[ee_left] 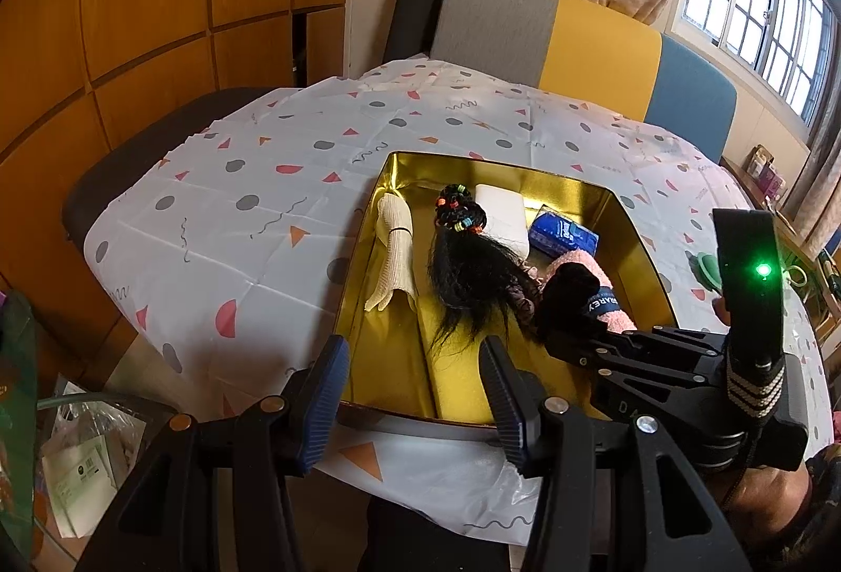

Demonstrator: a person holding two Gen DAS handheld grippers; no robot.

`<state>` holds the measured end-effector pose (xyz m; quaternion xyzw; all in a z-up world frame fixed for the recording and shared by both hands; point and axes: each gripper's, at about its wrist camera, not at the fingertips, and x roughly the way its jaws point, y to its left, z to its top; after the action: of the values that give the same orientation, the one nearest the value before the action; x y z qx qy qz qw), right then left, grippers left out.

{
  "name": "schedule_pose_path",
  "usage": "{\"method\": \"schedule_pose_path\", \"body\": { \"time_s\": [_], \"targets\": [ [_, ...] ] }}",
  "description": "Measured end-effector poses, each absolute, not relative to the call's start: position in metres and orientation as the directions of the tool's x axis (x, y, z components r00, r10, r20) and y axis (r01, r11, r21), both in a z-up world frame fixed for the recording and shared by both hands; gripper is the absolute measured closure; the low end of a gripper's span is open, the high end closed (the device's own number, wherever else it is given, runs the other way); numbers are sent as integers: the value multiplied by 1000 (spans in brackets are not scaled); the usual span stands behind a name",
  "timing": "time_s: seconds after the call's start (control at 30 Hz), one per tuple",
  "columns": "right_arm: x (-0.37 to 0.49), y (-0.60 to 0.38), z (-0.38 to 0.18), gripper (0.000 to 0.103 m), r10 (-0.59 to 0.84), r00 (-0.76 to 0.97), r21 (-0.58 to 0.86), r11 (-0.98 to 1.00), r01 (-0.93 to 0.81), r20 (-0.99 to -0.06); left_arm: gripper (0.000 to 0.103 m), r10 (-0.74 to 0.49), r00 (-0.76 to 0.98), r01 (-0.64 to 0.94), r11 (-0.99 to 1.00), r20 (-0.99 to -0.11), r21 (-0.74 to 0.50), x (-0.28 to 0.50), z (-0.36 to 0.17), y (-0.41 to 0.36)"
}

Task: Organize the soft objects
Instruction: 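Carry the black scrunchie into the gold tray and open the right gripper, then grasp the brown egg sponge with the left gripper while the right moves toward the green bottle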

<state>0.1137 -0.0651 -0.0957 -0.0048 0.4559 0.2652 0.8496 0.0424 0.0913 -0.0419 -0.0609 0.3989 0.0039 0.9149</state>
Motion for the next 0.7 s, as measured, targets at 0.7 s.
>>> {"method": "schedule_pose_path", "body": {
  "time_s": [0.7],
  "targets": [
    [109,-99,-72,48,497,505,307,857,-414,-706,51,-53,693,7,998,-719,-66,45,-28,65]
  ]
}}
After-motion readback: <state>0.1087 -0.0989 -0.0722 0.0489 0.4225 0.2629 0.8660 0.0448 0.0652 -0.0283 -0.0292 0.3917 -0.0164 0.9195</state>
